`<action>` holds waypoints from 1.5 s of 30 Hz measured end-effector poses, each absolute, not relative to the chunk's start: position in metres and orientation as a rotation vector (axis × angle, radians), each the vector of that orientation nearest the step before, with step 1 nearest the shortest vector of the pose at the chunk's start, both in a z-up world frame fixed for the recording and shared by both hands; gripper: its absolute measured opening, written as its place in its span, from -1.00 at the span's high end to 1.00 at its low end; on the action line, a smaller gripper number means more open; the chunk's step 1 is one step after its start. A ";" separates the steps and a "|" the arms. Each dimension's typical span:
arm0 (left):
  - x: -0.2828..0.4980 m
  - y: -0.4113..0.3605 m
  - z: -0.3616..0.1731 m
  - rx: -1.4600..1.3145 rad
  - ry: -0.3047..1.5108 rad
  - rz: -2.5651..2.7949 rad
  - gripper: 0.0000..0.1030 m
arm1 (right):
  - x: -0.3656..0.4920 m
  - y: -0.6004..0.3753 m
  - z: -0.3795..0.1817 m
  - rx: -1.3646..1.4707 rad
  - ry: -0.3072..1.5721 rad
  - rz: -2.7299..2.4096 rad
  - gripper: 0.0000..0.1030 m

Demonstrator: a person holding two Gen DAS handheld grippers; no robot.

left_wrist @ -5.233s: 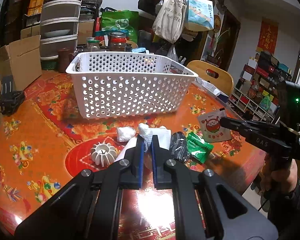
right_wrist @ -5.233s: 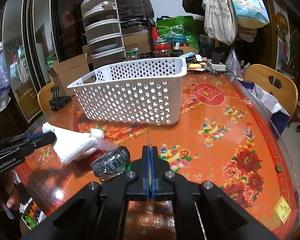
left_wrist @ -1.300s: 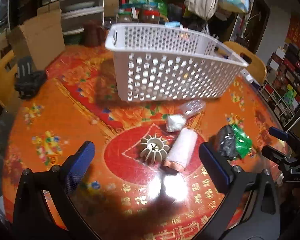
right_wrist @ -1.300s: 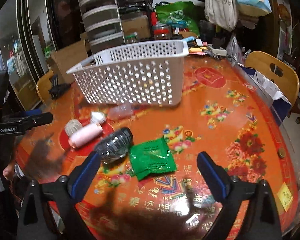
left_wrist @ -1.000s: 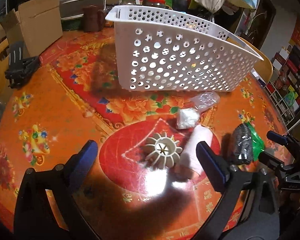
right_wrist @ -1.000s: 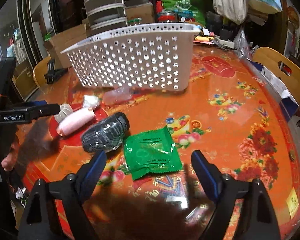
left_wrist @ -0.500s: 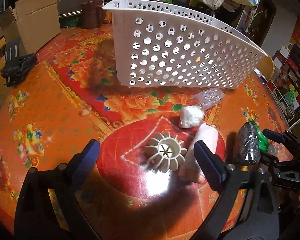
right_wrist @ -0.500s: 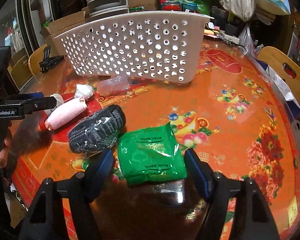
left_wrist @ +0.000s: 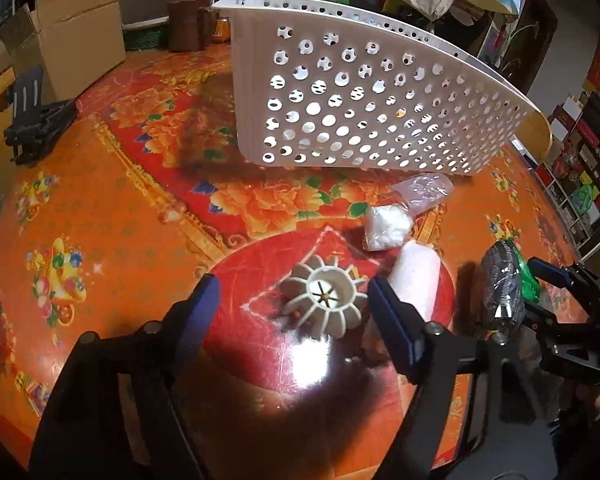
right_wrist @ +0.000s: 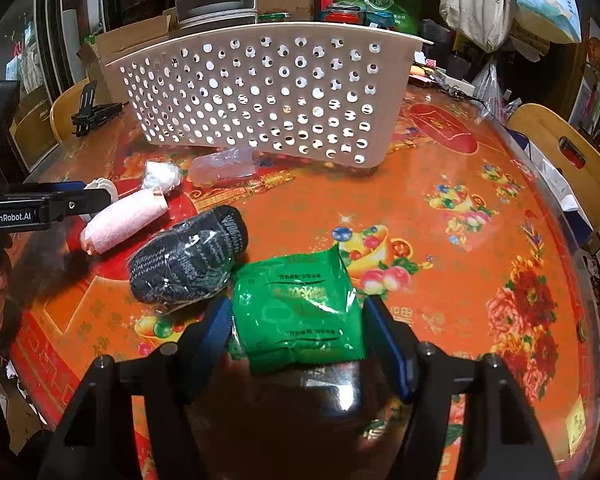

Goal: Organize soft objects
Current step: 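Grasp the white ridged plastic piece with the left tool while the right tool grasps the green packet, then carry the ridged piece with the left tool while the right tool carries the green packet over the basket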

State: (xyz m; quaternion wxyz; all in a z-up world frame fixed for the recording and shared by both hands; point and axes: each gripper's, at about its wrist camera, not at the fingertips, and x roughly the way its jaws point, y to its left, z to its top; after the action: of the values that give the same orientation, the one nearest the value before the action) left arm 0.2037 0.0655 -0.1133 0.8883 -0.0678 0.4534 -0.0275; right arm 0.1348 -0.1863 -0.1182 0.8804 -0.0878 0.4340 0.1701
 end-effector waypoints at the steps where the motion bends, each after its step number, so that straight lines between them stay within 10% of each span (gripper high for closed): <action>1: 0.204 0.062 -0.115 -0.123 0.946 -0.052 -0.30 | 0.135 -0.186 -0.118 -0.183 0.904 0.355 -0.31; 6: 0.204 0.053 -0.117 -0.099 0.944 -0.061 0.18 | 0.134 -0.187 -0.118 -0.182 0.903 0.354 -0.29; 27: 0.192 0.068 -0.109 -0.130 0.901 -0.046 0.18 | 0.114 -0.191 -0.106 -0.145 0.834 0.396 0.35; 45: 0.172 0.064 -0.081 -0.120 0.812 -0.052 0.18 | 0.102 -0.214 -0.065 -0.085 0.738 0.376 0.39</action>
State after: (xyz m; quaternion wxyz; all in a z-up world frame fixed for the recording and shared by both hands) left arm 0.1719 0.0641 -0.0811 0.9166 -0.0583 0.3948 -0.0254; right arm 0.1021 -0.2143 -0.0652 0.9146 -0.0414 0.3583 0.1828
